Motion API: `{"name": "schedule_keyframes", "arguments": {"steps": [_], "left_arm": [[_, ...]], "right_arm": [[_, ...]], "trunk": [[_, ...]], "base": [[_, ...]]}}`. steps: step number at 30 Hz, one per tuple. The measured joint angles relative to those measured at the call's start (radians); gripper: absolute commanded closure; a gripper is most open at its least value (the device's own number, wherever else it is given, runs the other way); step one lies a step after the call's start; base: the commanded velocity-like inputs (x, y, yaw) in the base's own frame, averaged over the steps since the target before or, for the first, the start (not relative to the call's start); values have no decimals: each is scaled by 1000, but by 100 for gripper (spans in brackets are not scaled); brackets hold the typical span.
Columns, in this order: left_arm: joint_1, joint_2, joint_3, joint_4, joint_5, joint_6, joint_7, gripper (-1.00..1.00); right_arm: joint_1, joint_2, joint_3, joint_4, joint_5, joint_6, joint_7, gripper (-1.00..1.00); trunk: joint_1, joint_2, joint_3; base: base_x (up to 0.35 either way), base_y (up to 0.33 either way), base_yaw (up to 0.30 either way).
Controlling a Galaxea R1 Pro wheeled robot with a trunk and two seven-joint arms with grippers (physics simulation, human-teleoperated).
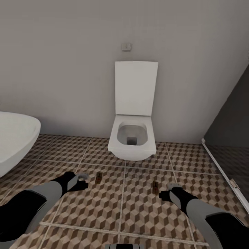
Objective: Take the four mousetraps from the cabinet in the bathroom and place them on the bathroom floor. Make sure all four end up on the same floor surface, and ensure that at least two of them are either under or directly next to the same bathroom sink.
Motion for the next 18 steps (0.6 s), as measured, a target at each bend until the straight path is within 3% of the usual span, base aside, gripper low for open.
{"name": "schedule_keyframes", "arguments": {"steps": [18], "left_arm": [[0,3,2,4,7,0,2,-100]], "right_arm": [[5,-1,1,36,0,1,2,-100]], "trunk": [[-8,4,70]], "base": [[0,0,0]]}}
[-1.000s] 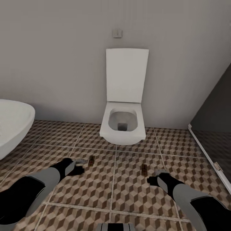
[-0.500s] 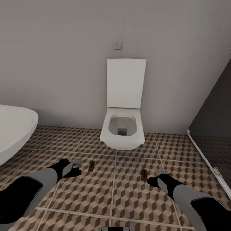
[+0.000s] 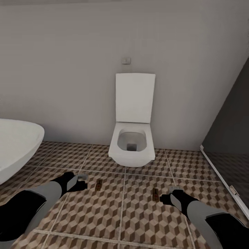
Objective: Take the four mousetraps from the cabinet in the bathroom and place them on the bathroom floor. Make sure all four end up on the same floor surface, and ensure that at least two of them are either under or directly next to the same bathroom sink.
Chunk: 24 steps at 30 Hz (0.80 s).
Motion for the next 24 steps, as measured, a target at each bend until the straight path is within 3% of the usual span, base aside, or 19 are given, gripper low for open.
{"name": "schedule_keyframes", "arguments": {"steps": [20,24], "left_arm": [[1,-3,1,-2,11,-4,1,-100],[1,-2,1,-2,11,-6,2,-100]], "right_arm": [[25,0,0,12,0,1,1,-100],[34,0,0,12,0,1,1,-100]], "trunk": [[-9,5,77],[-24,33,90]], "base": [[0,0,0],[0,0,0]]}}
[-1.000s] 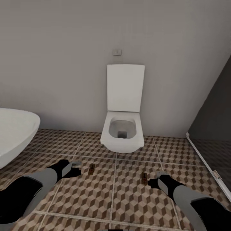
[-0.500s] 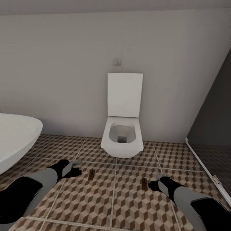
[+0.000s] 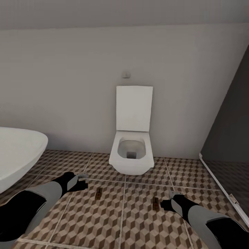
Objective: Take the four mousetraps from the cabinet in the bathroom and place them on the bathroom floor. Make sure all four end up on the same floor surface, and ensure that at least two of them are either under or directly next to the same bathroom sink.
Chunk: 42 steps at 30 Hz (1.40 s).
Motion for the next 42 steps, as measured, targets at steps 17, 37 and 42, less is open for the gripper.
{"name": "schedule_keyframes", "arguments": {"steps": [17,37,42], "left_arm": [[144,3,0,4,61,-22,14,-100],[296,23,4,5,189,-85,18,-100],[328,23,4,5,203,-101,18,-100]], "right_arm": [[122,0,-2,2,0,0,0,-100],[261,-19,-2,2,0,-5,-2,-100],[292,-27,-2,2,0,-8,-1,-100]], "trunk": [[-65,119,53],[-142,259,101],[-161,294,110]], "base": [[0,0,0],[0,0,0],[0,0,0]]}}
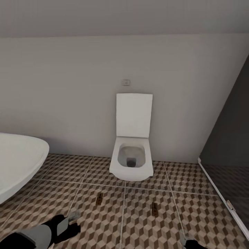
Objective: Take the four mousetraps from the cabinet in the bathroom and place them on the bathroom floor. Make sure all four end up on the same floor surface, and ensure that at least two of them are either under or directly next to the same bathroom sink.
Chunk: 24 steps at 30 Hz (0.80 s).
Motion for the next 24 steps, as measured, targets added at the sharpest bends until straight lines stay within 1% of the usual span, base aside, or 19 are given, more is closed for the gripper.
{"name": "schedule_keyframes", "arguments": {"steps": [5,11,17,20,24], "left_arm": [[26,0,0,0,3,-4,0,-100],[45,0,0,0,4,-15,0,-100],[72,0,1,0,6,-48,0,-100],[86,1,2,0,14,-62,0,-100],[94,6,3,-1,34,-69,-1,-100]], "right_arm": [[26,-5,0,0,0,-2,1,-100],[43,-6,1,0,0,-2,1,-100],[53,-7,1,0,0,-2,1,-100],[61,-8,1,0,0,-2,2,-100],[74,-9,1,0,0,-2,1,-100]], "trunk": [[-19,35,13],[-42,77,31],[-65,119,49],[-77,140,58],[-92,168,71]], "base": [[0,0,0],[0,0,0],[0,0,0],[0,0,0],[0,0,0]]}}
